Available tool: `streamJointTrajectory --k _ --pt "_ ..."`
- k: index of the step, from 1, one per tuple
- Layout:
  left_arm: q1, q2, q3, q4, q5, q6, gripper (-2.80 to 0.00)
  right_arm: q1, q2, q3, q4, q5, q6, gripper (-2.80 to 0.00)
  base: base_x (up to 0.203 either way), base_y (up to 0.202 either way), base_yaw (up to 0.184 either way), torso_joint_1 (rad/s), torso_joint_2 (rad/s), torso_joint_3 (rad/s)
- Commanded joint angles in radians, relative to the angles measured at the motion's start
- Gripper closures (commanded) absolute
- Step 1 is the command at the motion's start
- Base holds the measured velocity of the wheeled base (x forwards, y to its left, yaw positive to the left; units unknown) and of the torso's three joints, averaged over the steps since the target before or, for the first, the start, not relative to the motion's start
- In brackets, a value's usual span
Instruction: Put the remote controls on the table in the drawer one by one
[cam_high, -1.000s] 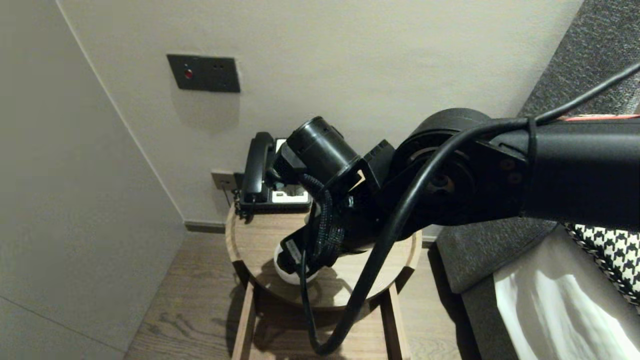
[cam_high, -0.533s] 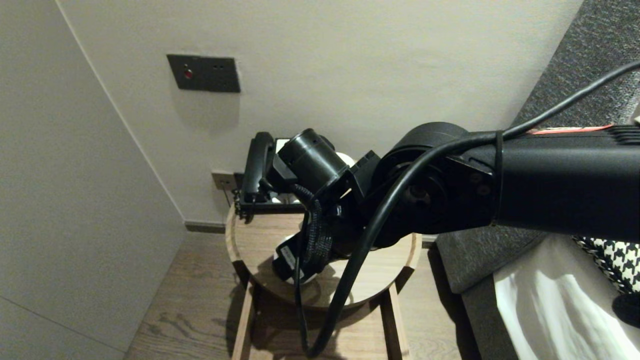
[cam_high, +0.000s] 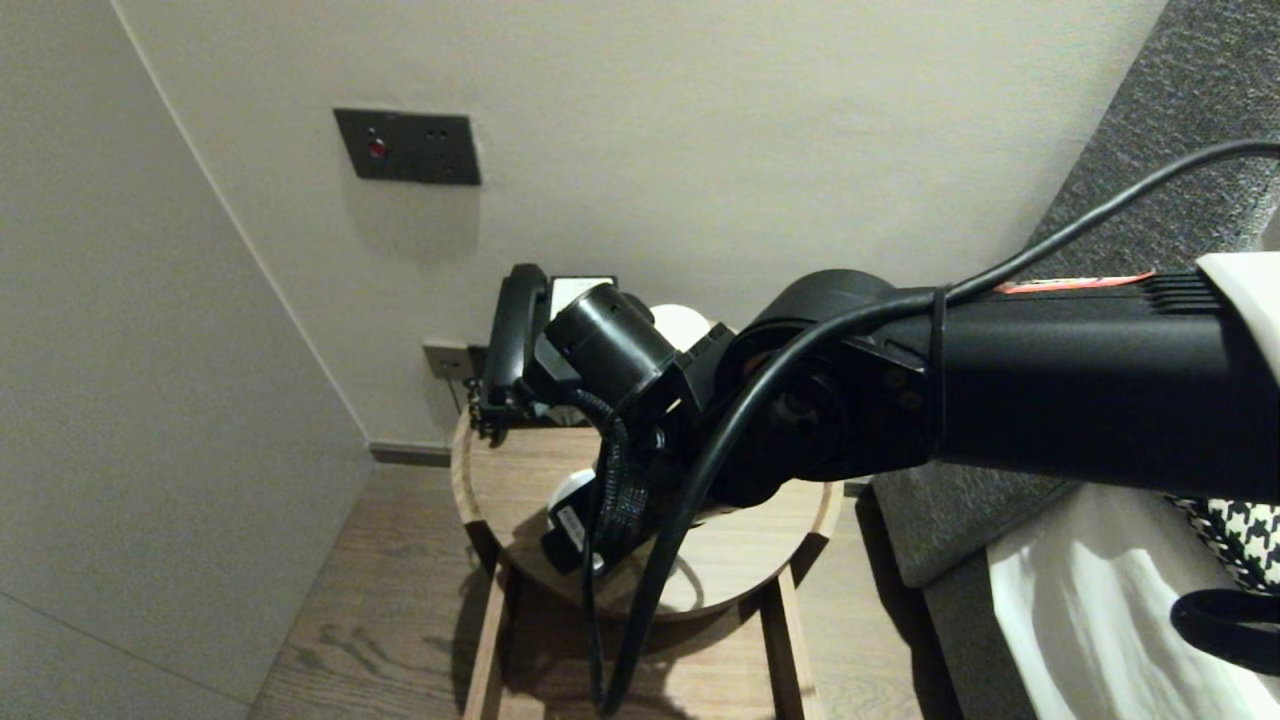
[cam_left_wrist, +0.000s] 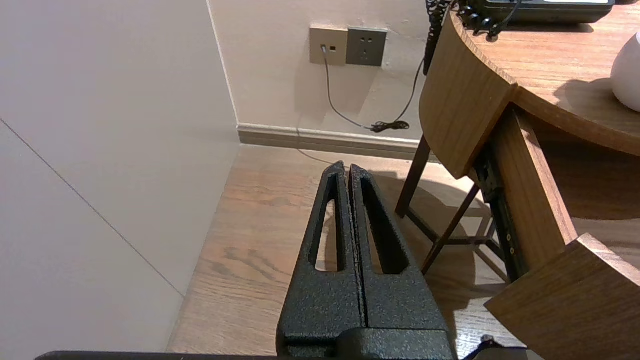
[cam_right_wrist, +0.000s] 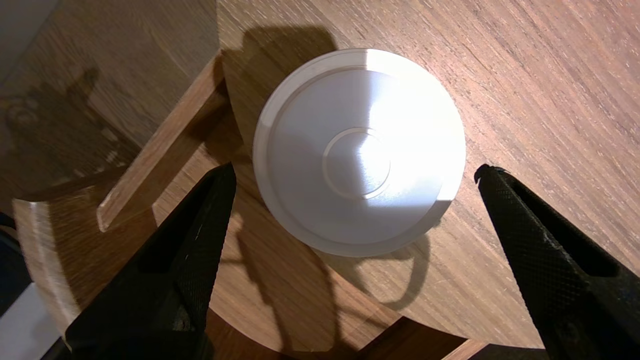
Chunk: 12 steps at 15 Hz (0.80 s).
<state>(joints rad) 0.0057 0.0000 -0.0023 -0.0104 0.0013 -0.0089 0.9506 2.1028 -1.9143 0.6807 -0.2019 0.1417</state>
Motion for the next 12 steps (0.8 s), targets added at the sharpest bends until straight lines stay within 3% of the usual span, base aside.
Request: streamJointTrajectory --k 1,12 --pt "0.000 0.000 -0.001 0.000 0.000 0.000 0.00 -0.001 0.007 0.000 0.004 -0.001 -0.005 -2.80 0.000 0.000 0.000 0.000 0.00 0.000" --pt "0.000 0.000 0.002 0.000 0.000 0.000 0.00 -0.013 0.053 0.000 -0.062 0.006 -0.027 -2.80 0.000 0.000 0.000 0.000 0.00 0.000"
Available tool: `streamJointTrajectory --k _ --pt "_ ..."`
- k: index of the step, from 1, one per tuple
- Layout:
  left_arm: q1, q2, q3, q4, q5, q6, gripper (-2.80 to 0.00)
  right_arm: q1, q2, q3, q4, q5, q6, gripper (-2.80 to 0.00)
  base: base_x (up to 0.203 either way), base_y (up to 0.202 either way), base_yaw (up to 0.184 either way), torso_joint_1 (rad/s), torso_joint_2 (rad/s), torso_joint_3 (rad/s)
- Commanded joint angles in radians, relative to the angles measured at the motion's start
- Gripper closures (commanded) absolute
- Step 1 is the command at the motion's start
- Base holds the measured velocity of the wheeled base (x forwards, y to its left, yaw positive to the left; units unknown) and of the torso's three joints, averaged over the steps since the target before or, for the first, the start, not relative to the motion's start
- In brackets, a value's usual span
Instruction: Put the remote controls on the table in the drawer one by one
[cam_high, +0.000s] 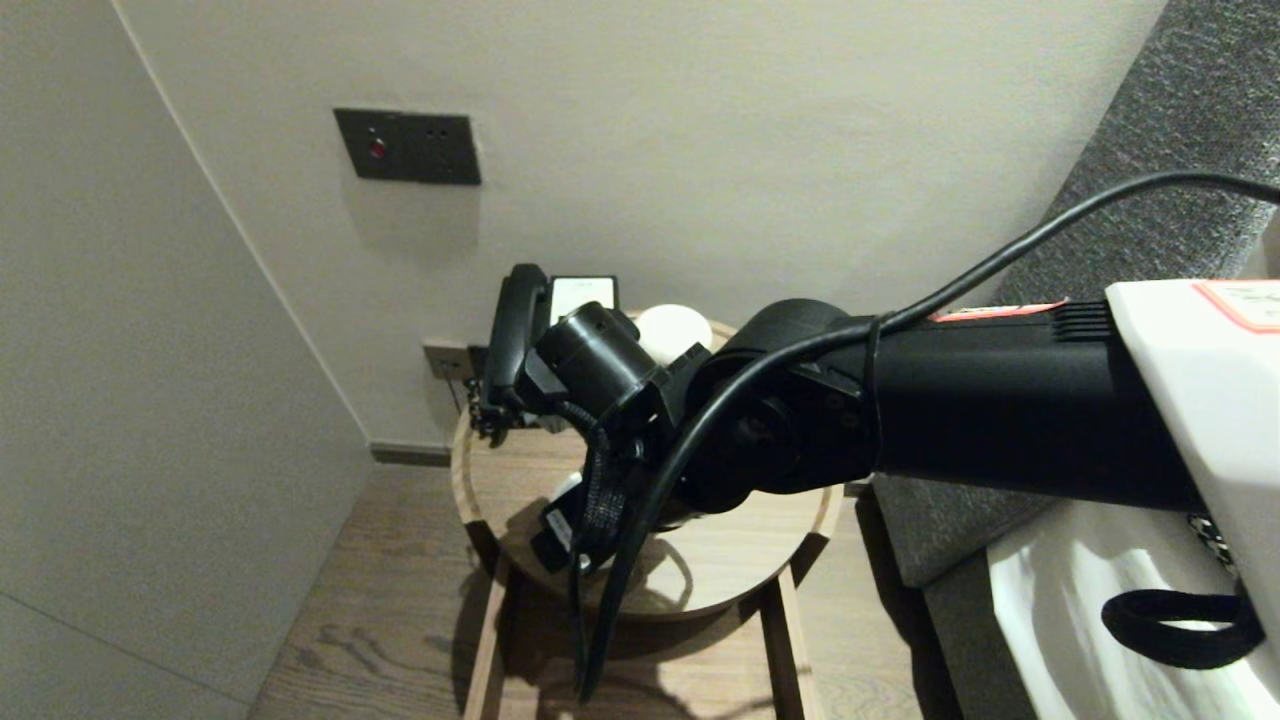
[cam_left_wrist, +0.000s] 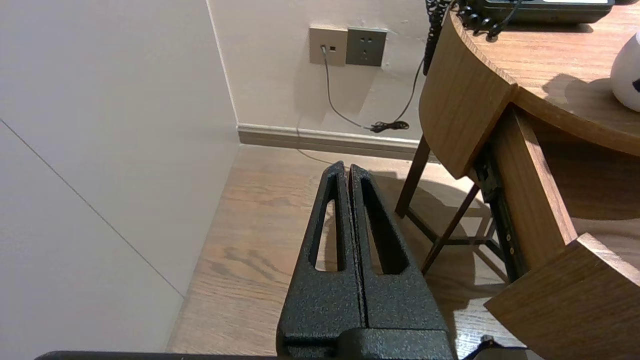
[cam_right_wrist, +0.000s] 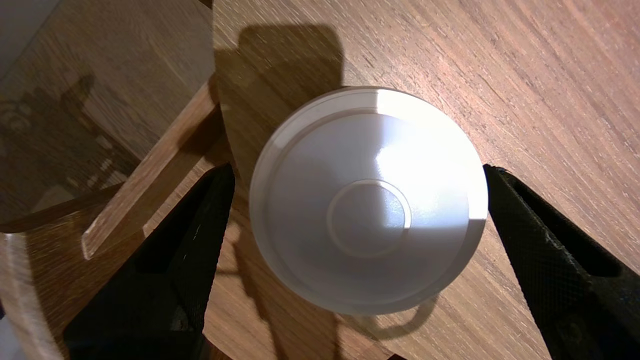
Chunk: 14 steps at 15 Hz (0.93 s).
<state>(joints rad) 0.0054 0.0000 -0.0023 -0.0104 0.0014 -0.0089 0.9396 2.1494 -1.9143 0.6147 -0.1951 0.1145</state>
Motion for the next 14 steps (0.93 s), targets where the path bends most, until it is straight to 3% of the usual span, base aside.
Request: streamJointTrajectory --k 1,9,10,14 --pt "0.001 0.000 -0.001 0.000 0.000 0.000 0.00 -0.003 0.012 0.000 0.004 -0.001 0.001 -2.80 0.000 0.000 0.000 0.000 0.00 0.000" --pt "0.001 0.000 -0.001 0.000 0.000 0.000 0.00 -0.018 0.032 0.000 0.005 -0.001 -0.001 -2.80 0.000 0.000 0.000 0.000 0.00 0.000" --pt "0.001 0.000 -0.001 0.000 0.000 0.000 0.00 -0.018 0.032 0.000 0.010 0.000 -0.001 0.00 0.000 0.000 0.000 0.000 0.00 0.000" --pt "0.001 0.000 0.002 0.000 0.000 0.000 0.00 -0.018 0.027 0.000 0.013 0.002 0.001 0.00 0.000 0.000 0.000 0.000 0.00 0.000"
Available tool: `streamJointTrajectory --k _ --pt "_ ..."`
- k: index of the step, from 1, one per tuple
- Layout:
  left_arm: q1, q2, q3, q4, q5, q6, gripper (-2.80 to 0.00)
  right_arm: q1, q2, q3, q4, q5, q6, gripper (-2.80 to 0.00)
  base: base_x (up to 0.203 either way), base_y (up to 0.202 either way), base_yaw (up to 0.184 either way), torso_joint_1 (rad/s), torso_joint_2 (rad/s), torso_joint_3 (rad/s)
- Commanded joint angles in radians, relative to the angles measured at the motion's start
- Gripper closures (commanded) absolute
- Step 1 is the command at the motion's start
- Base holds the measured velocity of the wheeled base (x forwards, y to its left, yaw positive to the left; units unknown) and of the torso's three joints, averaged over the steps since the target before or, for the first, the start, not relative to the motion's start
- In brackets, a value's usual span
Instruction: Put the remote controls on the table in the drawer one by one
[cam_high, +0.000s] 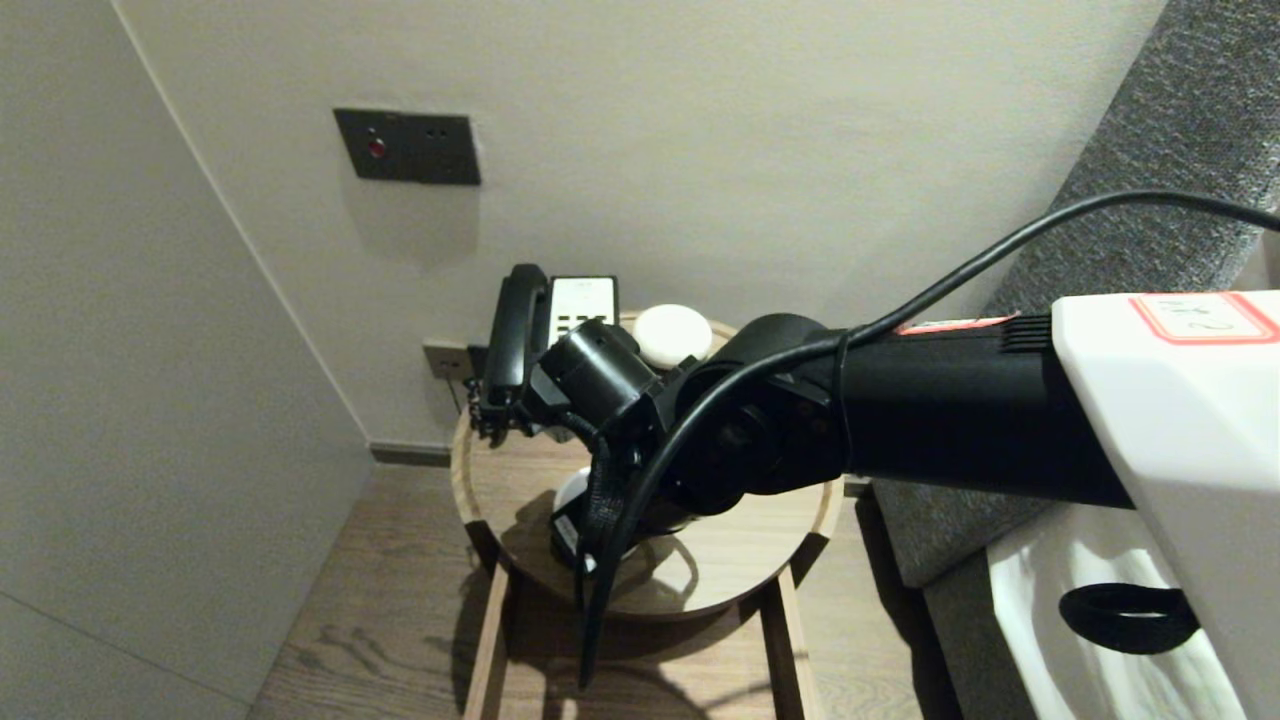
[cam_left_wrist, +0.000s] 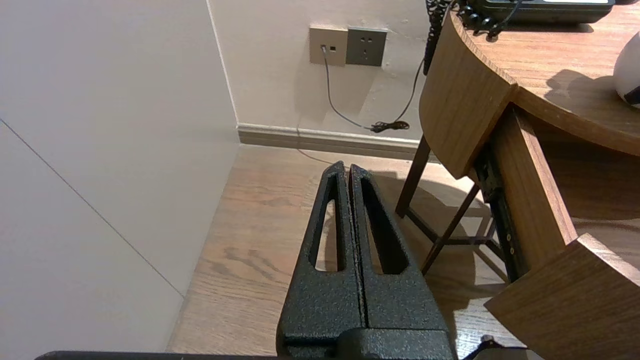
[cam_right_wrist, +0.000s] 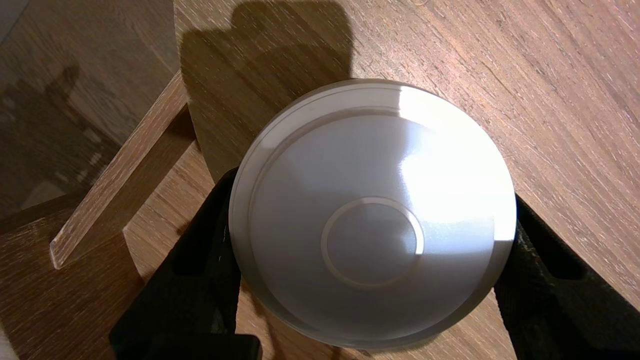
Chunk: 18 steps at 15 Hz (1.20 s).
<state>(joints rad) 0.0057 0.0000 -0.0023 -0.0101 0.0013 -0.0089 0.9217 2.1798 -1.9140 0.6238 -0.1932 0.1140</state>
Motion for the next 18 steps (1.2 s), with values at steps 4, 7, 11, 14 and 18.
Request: streamJointTrajectory --k 4,7,11,14,18 --pt "0.000 0.000 0.000 -0.001 0.000 0.000 0.00 -0.001 -0.029 0.000 0.006 0.001 0.011 0.00 0.000 0.000 0.000 0.000 0.00 0.000" --pt "0.000 0.000 -0.001 -0.001 0.000 0.000 0.00 -0.030 -0.094 0.001 0.036 0.004 0.044 0.00 0.000 0.000 0.000 0.000 0.00 0.000" --pt "0.000 0.000 -0.001 -0.001 0.000 0.000 0.00 -0.074 -0.201 0.013 0.138 0.088 0.145 0.00 0.000 0.000 0.000 0.000 0.00 0.000" --pt "0.000 0.000 -0.001 -0.001 0.000 0.000 0.00 -0.078 -0.268 0.055 0.282 0.199 0.232 0.00 0.000 0.000 0.000 0.000 0.00 0.000" --pt "0.000 0.000 -0.001 -0.001 0.000 0.000 0.00 -0.067 -0.325 0.231 0.296 0.245 0.235 0.00 0.000 0.000 0.000 0.000 0.00 0.000"
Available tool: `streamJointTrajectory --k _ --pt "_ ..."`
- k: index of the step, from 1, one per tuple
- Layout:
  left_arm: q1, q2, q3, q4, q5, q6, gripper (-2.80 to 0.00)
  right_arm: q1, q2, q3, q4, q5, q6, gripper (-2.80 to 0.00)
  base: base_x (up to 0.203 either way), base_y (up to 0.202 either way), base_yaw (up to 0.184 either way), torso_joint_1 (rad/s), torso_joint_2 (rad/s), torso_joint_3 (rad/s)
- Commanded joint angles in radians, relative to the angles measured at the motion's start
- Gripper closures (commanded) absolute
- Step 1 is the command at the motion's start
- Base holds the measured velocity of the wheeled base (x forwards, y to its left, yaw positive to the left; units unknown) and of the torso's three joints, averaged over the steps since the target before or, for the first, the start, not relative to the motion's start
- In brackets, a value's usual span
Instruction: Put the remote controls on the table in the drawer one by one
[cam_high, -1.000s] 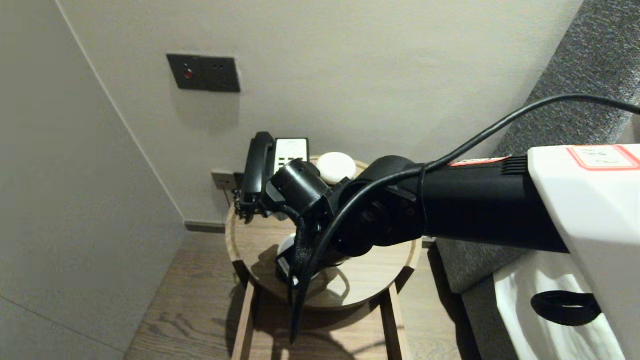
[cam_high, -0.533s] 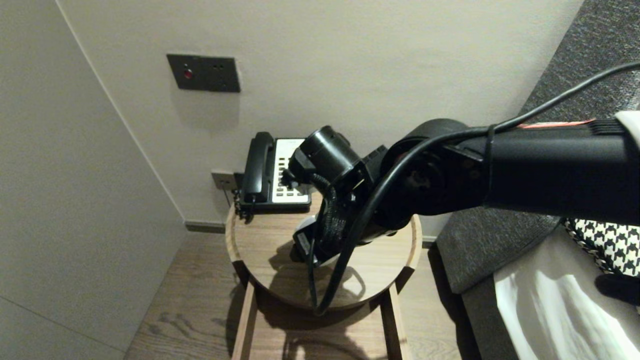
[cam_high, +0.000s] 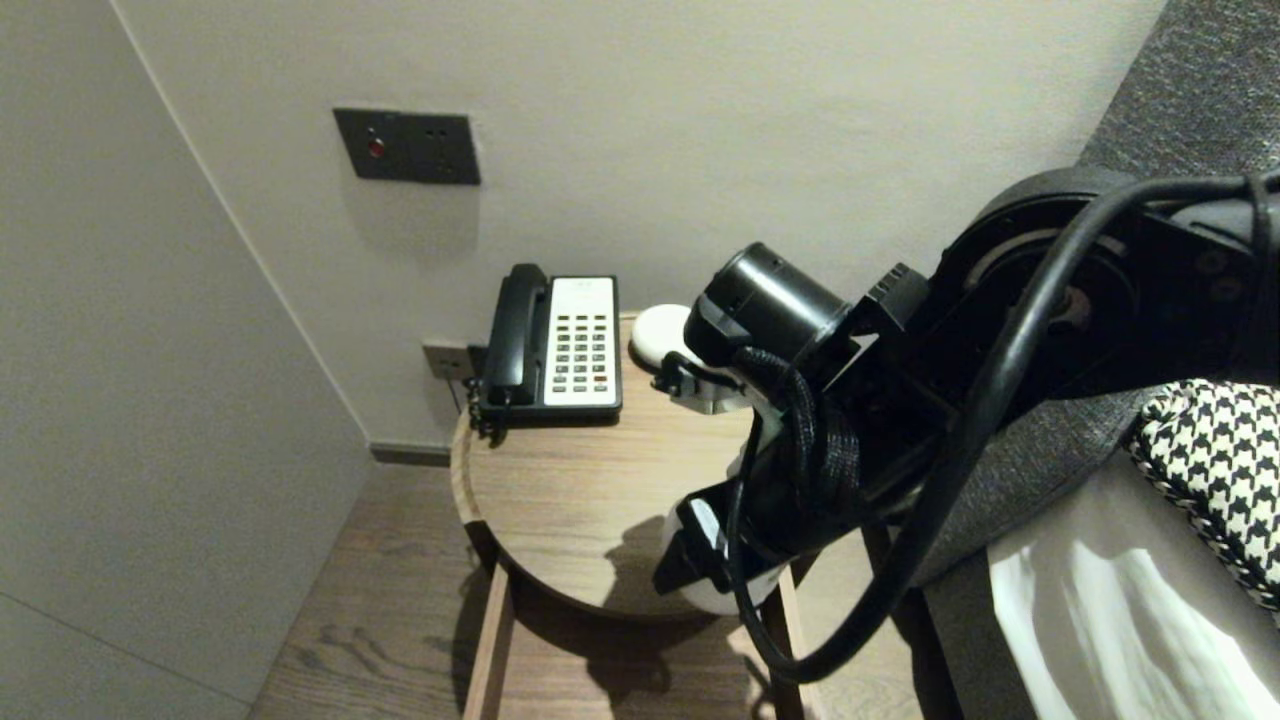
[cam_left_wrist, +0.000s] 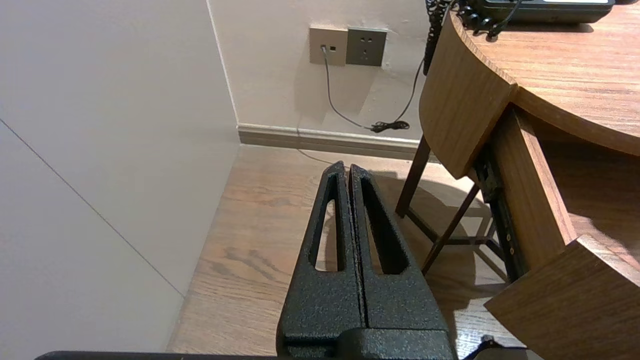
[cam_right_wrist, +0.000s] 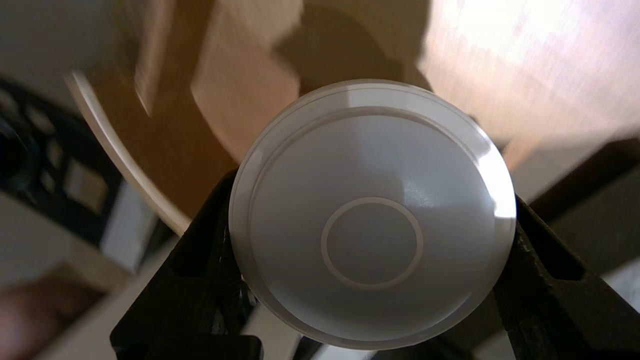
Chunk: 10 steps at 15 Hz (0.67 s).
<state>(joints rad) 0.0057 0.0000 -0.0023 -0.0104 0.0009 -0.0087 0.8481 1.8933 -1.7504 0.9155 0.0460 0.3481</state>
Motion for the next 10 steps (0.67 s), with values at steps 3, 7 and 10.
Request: streamJointTrajectory --k 3,7,10 --pt "0.000 0.000 -0.001 0.000 0.001 0.000 0.00 0.060 -0.054 0.207 -0.001 0.026 -0.008 0.00 0.000 0.000 0.000 0.000 0.00 0.000" --pt "0.000 0.000 0.000 0.000 0.001 0.000 0.00 0.127 -0.035 0.308 -0.077 0.029 -0.011 0.00 0.000 0.000 0.000 0.000 0.00 0.000" --pt "0.000 0.000 -0.001 0.000 0.001 0.000 0.00 0.167 0.012 0.318 -0.122 0.029 -0.011 0.00 0.000 0.000 0.000 0.000 0.00 0.000"
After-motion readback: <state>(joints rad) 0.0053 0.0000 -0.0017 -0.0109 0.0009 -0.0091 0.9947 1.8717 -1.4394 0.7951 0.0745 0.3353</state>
